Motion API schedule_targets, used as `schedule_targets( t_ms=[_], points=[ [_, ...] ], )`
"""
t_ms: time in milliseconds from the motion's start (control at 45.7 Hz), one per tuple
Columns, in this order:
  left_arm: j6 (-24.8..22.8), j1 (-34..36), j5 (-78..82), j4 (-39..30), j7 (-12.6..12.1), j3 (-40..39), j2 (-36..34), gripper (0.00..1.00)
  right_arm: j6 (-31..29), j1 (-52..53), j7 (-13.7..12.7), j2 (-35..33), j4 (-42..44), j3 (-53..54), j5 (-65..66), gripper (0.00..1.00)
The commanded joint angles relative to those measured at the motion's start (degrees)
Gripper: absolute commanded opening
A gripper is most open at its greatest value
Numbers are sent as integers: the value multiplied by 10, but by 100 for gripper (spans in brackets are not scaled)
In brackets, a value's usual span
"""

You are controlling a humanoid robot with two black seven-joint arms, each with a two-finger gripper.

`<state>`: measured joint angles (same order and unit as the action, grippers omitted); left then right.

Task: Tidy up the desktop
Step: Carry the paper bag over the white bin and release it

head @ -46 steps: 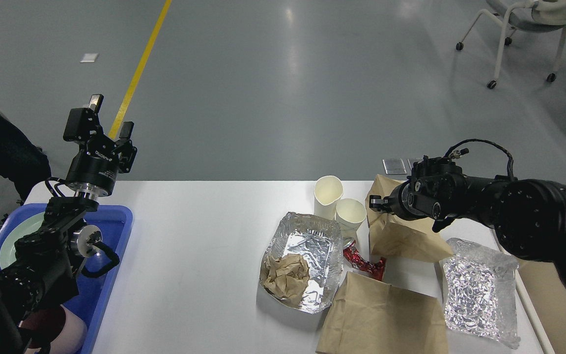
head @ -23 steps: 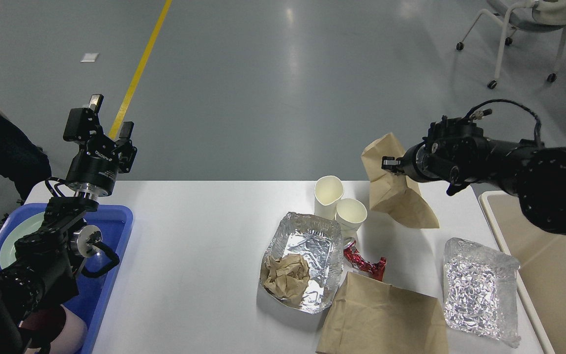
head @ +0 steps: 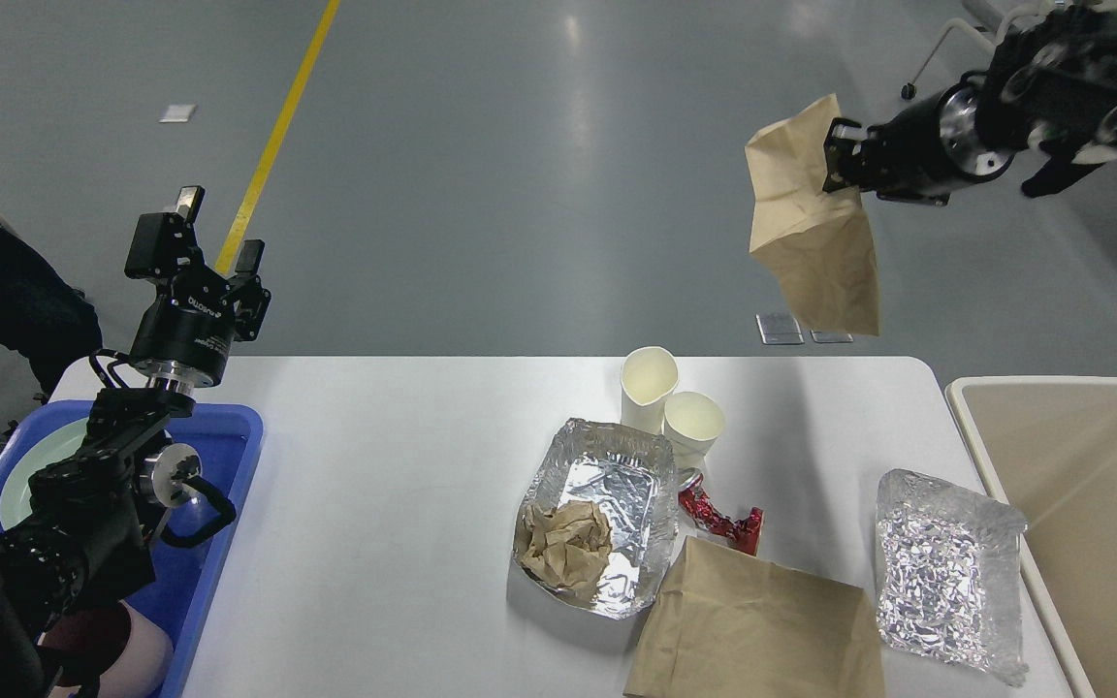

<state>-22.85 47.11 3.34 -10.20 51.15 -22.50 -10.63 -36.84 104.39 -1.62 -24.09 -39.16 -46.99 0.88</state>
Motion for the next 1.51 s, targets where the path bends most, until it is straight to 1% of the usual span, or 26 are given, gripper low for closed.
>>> schedule_targets(
  t_ms=[0, 109, 219, 547, 657, 744, 766, 854, 1094, 1116, 1160, 1182, 1248, 1291, 1313, 1488],
  points=[
    [0, 0, 0, 0, 0, 0, 0, 96, -39, 37, -1, -36, -1, 31, 0, 0],
    [0, 0, 0, 0, 0, 0, 0, 96, -39, 39, -1, -44, 1, 26, 0, 0],
    [0, 0, 0, 0, 0, 0, 0, 96, -28, 17, -2, -58, 13, 16, 1, 0],
    [0, 0, 0, 0, 0, 0, 0, 96, 48, -151, -2, -139, 92, 15, 1, 0],
    [0, 0, 0, 0, 0, 0, 0, 96, 91, -218, -2, -157, 109, 15, 1, 0],
    [0, 0, 0, 0, 0, 0, 0, 96, 145, -277, -2, -163, 110, 14, 1, 0],
    [0, 0, 0, 0, -1, 0, 0, 96, 167, -301, -2, -164, 110, 14, 2, 0],
    [0, 0, 0, 0, 0, 0, 0, 96, 214, -360, -2, -166, 110, 15, 2, 0],
    [0, 0, 0, 0, 0, 0, 0, 96, 295, -471, -1, -165, 124, 23, 0, 0],
    [0, 0, 0, 0, 0, 0, 0, 96, 302, -478, -1, -165, 124, 23, 0, 2],
    [0, 0, 0, 0, 0, 0, 0, 96, 323, -491, -1, -165, 125, 23, 0, 22],
    [1, 0, 0, 0, 0, 0, 0, 96, 334, -497, -1, -164, 126, 22, 0, 33],
    [0, 0, 0, 0, 0, 0, 0, 96, 369, -510, -1, -159, 134, 22, 0, 75],
    [0, 0, 0, 0, 0, 0, 0, 96, 388, -511, -1, -158, 137, 22, 0, 97],
    [0, 0, 0, 0, 0, 0, 0, 96, 393, -512, -1, -157, 137, 19, 0, 100],
    [0, 0, 0, 0, 0, 0, 0, 96, 396, -513, -1, -144, 132, 15, -1, 100]
  ],
)
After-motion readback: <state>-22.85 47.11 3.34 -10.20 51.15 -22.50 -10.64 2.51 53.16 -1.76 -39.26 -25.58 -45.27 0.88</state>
